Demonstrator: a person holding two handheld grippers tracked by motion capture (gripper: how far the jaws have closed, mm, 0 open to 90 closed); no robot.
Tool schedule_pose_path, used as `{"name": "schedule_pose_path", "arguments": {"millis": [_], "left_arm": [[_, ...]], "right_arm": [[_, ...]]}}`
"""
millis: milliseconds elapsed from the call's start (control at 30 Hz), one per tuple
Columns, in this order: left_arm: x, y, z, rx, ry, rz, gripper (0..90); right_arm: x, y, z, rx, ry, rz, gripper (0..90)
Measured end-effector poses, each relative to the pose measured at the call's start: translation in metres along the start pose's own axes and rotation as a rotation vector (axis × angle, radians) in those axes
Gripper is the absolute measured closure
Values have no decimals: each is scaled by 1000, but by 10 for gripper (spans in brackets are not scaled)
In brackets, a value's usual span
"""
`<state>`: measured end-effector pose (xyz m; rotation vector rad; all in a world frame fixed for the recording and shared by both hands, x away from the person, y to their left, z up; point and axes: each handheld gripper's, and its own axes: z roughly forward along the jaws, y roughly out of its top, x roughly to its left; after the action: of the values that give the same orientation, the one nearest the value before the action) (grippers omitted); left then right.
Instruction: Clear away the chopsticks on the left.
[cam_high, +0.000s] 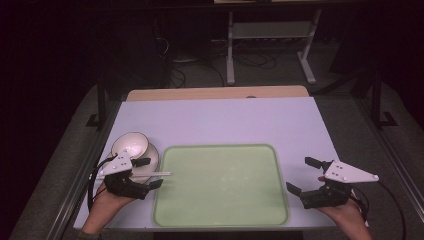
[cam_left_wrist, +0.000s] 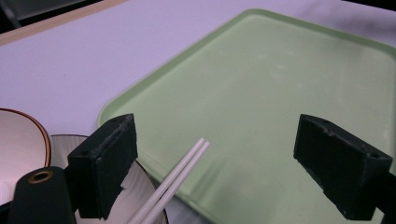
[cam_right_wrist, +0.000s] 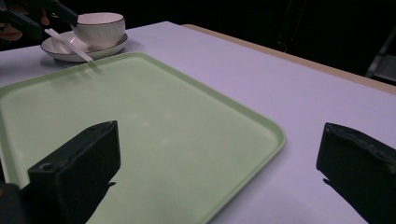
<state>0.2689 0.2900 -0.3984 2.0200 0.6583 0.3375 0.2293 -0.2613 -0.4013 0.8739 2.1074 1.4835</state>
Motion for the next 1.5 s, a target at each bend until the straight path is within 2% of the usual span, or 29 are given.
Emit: {"name": "schedule_pose_path", "arguments": {"millis": [233,367,467,667,800,900,933,967,1100,1133,1200,1300,1500], "left_arm": [[-1,-1,1,13,-3,-6,144],[-1,-2,1,23,-5,-11,155],[-2,-4,3,38,-9,-9,184],[-2,-7,5,58,-10,-21,249],[-4,-8,8,72,-21,-21,358],[-5,-9,10,83,-29,-23,509],[-6,-9,11,87,-27,-24,509],[-6,-9,12,101,-25,-29,580],[-5,-11,13,125,-17,-40,714],[-5,-11,14,132,-13,-39,714],[-5,-12,15,151,7,-38,794],[-3,-12,16,167,14,-44,892],[-3,-12,21,224,18,-54,899]], "right_arm": [[0,-1,0,19,-15,9,0],[-2,-2,1,54,-26,17,0],[-4,-5,2,87,-46,20,0],[-5,-8,3,120,-58,25,0],[-5,-10,4,133,-61,24,0],[-6,-12,5,141,-64,24,0],[-6,-12,5,142,-63,26,0],[-6,-14,6,145,-63,31,0],[-7,-15,7,148,-59,35,0],[-7,-16,7,148,-60,36,0],[-8,-17,8,152,-59,38,0],[-9,-19,9,158,-58,47,0],[-11,-21,10,163,-62,58,0]]}}
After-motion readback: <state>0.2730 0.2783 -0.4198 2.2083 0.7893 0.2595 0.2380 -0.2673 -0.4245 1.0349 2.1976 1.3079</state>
